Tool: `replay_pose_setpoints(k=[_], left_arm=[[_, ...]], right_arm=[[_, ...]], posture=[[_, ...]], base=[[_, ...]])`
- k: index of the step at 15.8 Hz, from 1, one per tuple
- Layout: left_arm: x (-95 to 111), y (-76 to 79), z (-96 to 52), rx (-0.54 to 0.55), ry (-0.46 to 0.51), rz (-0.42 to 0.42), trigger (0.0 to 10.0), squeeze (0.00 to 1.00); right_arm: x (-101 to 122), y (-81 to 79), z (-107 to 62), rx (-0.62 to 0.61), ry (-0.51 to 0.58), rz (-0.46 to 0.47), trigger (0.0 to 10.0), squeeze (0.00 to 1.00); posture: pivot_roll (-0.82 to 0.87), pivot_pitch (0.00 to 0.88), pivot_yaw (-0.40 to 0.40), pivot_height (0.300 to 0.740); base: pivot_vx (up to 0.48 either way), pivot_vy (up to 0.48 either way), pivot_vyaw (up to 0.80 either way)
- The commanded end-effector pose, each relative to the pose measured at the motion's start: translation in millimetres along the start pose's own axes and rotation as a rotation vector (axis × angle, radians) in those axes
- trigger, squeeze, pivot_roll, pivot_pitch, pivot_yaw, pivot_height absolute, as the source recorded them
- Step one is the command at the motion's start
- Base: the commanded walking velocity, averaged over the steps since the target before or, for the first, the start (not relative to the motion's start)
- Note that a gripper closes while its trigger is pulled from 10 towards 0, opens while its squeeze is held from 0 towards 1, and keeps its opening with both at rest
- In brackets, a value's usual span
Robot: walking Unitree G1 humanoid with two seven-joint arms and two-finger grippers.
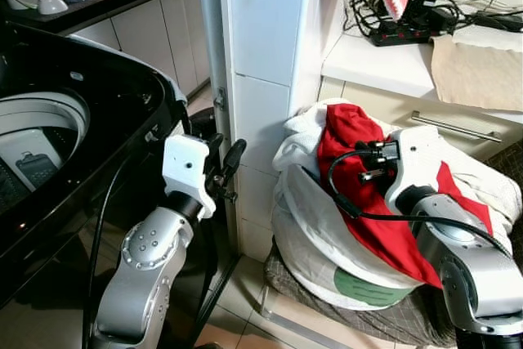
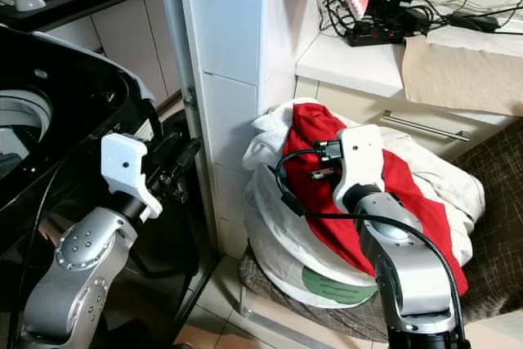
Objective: Clothes washing
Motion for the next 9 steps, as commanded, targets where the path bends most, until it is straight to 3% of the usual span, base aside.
replay_pose_setpoints(k=[1,3,6,9], left_arm=[[1.3,1.8,0.7,-0.02,0.002,-0.001,10.0,0.0],[8.6,13.7,-6.0,-0.152,0.054,-0.032,10.0,0.0],[26.5,27.1,-17.5,-0.328,0.139,-0.03,10.0,0.0],[28.4,27.6,-23.6,-0.378,0.136,-0.007,10.0,0.0]], right_arm=[[6.6,2.4,-0.5,-0.014,0.01,0.007,10.0,1.0],[6.3,11.7,-1.4,-0.059,-0.035,-0.031,10.0,1.0],[12.7,14.9,-2.4,-0.059,-0.001,-0.028,10.0,1.0],[6.8,12.8,-5.0,-0.057,-0.064,-0.01,10.0,1.0]], posture=[[-0.04,0.017,0.016,0.74],[-0.04,0.015,0.013,0.74],[-0.04,0.011,0.011,0.74],[-0.04,0.004,0.014,0.74]], base=[[0.0,0.0,0.0],[0.0,0.0,0.0],[0.0,0.0,0.0],[0.0,0.0,0.0]])
Point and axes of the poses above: a point about 5 cm out from each wrist's last joint towards the gripper, its own z axis pointing out of the wrist towards the gripper, its own x axis along the axis of the wrist's last joint, y = z × x, the point moved 3 cm from there along z, pointing out of the wrist towards the gripper, and after that the axes turned 14 degrees about z, right-handed, at the moved point
